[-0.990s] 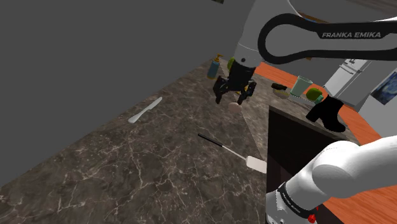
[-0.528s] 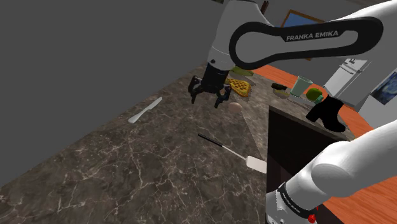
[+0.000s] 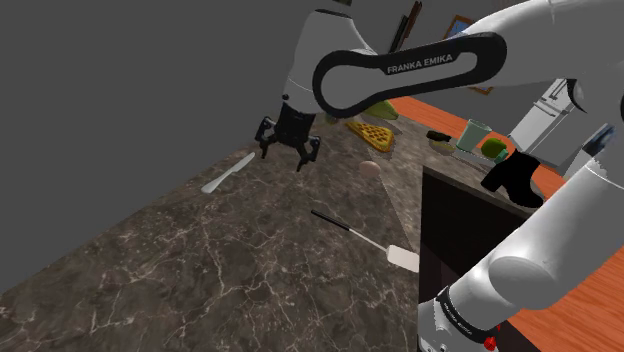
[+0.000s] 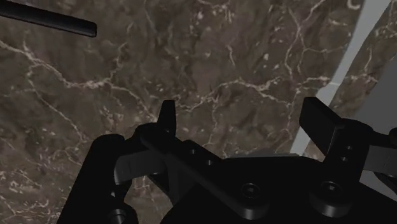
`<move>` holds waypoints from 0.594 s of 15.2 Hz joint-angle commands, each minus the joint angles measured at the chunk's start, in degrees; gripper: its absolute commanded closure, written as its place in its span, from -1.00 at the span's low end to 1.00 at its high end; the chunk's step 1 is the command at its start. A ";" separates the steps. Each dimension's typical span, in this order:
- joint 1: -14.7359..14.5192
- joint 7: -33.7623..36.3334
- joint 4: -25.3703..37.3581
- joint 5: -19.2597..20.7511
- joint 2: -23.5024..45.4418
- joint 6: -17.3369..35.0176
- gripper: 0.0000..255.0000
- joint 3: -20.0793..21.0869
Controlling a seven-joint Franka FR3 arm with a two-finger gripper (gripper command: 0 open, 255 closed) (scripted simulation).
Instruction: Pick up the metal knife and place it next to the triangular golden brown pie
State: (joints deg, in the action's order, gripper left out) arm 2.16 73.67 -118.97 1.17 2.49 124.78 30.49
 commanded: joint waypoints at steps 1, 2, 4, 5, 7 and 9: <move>-0.79 5.34 3.52 2.93 4.85 1.56 -1.00 0.23; -1.38 7.68 5.50 4.34 7.17 2.01 -1.00 0.03; -2.82 12.09 9.71 7.00 11.75 2.64 -1.00 -0.69; -3.60 14.15 11.95 8.23 14.01 2.83 -1.00 -1.14; -5.39 17.91 16.70 10.37 18.43 2.98 -1.00 -2.34; -6.73 20.31 20.30 11.65 21.54 2.92 -1.00 -3.31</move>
State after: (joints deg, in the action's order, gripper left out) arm -4.00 92.72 -100.37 12.21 22.60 127.73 27.64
